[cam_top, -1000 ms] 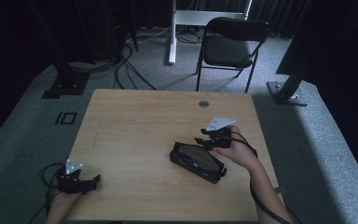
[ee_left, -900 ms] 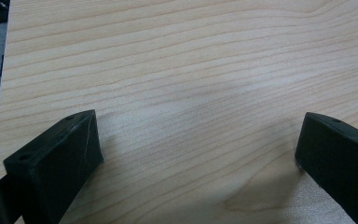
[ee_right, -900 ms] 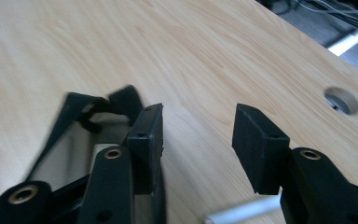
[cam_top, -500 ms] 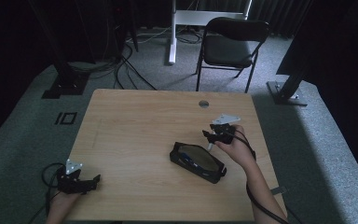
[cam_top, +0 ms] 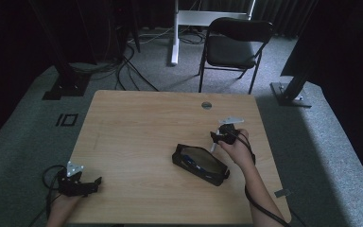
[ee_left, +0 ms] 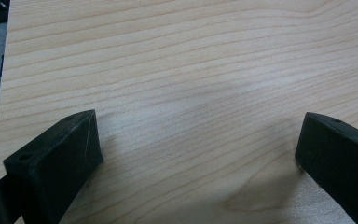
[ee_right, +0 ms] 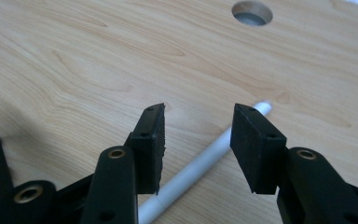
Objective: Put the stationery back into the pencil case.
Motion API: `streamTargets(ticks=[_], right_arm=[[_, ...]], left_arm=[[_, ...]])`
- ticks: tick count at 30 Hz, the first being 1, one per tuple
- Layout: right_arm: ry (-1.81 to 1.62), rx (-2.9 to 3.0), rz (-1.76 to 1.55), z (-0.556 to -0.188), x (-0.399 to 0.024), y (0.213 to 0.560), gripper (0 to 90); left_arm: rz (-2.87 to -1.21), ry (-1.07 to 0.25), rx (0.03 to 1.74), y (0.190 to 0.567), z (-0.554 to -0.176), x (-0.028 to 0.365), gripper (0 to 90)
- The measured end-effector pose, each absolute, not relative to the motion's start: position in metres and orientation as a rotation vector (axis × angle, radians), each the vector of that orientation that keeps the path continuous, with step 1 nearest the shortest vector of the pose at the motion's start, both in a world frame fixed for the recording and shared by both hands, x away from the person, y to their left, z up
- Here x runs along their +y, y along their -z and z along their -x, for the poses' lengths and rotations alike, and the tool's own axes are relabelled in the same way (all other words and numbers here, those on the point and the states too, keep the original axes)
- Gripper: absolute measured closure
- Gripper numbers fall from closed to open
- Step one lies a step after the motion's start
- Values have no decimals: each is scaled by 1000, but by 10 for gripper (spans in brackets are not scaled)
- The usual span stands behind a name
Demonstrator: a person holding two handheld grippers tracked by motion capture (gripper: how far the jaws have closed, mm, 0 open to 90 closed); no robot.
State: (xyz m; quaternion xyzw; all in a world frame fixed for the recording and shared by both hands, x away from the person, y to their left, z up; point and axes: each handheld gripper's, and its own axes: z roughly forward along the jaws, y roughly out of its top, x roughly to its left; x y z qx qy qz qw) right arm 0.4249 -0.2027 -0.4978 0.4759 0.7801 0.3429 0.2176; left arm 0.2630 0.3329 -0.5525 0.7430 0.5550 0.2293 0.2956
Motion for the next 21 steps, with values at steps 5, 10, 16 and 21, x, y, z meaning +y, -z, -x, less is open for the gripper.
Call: streamTargets(ticks=[5, 10, 16, 21], right_arm=[[-957, 2127, -1396, -429, -208, 505, 554], [-930, 2114, -1464, -433, -212, 513, 559], [-937, 2107, -1524, -435, -213, 520, 559], [-933, 2119, -1552, -435, -211, 525, 562]], left_arm=[[-1976, -610, 1476, 553, -263, 333, 3], [-1977, -610, 1476, 553, -263, 333, 3], [-1977, -610, 1476, 553, -263, 333, 3], [-1977, -610, 1476, 553, -263, 333, 3]])
